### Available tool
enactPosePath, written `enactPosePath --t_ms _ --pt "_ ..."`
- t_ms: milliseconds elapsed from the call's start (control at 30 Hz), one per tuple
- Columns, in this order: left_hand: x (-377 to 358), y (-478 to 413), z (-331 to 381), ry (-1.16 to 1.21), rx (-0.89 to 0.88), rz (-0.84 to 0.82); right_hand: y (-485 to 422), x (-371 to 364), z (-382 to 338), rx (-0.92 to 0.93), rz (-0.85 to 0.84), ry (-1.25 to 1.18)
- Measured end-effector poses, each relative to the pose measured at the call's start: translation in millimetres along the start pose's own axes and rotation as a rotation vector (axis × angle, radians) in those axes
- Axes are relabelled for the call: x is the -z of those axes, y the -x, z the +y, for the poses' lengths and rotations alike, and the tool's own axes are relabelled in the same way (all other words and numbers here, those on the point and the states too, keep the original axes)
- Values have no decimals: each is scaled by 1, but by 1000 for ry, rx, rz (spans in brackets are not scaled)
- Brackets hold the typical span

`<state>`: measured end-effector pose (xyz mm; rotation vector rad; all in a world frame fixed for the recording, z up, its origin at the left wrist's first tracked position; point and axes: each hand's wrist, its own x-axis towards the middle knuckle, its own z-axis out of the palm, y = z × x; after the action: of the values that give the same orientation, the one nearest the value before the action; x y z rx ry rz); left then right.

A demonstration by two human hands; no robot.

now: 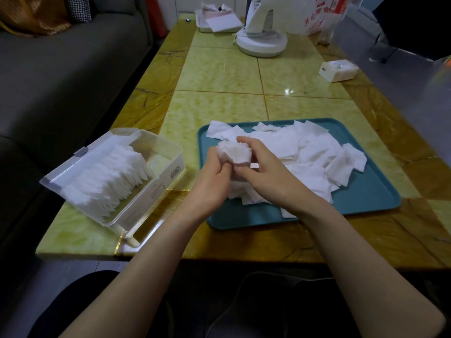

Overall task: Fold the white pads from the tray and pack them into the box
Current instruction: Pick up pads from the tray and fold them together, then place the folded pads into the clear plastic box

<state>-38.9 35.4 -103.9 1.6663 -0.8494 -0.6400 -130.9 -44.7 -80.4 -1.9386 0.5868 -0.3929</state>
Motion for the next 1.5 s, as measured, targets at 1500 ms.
enactPosePath --t_ms 1500 --pt "147 13 -14 -1054 61 252 -113 -137 -59 170 -340 694"
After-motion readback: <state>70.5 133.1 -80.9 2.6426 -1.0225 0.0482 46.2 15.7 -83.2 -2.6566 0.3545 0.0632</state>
